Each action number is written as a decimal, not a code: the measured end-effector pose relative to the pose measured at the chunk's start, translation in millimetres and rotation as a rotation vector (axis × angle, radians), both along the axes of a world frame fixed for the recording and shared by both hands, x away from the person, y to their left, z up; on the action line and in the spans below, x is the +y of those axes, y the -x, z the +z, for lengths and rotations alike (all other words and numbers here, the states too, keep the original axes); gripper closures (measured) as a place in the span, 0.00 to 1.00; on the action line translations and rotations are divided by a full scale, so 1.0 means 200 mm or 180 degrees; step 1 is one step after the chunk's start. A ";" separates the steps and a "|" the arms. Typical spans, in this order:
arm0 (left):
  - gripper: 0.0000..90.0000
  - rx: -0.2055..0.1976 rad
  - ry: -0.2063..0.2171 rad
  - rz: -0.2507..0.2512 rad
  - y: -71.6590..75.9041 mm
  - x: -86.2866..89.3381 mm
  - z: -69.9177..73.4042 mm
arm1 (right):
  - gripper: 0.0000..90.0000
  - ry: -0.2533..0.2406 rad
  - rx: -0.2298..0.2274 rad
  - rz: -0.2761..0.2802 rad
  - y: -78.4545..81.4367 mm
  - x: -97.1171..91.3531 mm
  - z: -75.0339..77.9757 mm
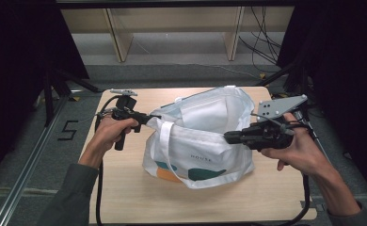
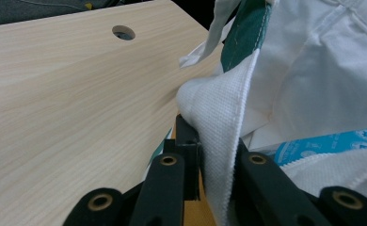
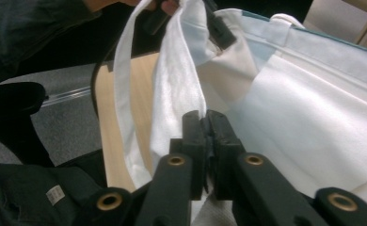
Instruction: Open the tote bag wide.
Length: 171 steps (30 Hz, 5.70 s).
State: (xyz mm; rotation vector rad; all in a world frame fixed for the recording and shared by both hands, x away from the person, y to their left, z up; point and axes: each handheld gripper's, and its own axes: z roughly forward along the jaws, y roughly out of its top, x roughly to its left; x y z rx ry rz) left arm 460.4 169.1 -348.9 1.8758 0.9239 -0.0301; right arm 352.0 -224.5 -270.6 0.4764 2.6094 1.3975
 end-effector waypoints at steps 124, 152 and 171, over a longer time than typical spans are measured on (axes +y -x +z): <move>0.93 0.0276 -0.0436 0.0086 0.04 0.00 -0.40 | 0.86 -0.0054 0.0306 -0.1736 -0.31 -0.16 -0.57; 0.68 0.0104 -0.0307 0.0404 0.17 0.04 -0.50 | 0.74 0.0299 0.0160 -0.1564 -0.38 -0.29 -0.72; 0.61 0.0374 -0.0019 0.0380 0.24 0.01 -0.52 | 0.58 0.0560 0.0405 -0.1148 -0.60 0.02 -0.74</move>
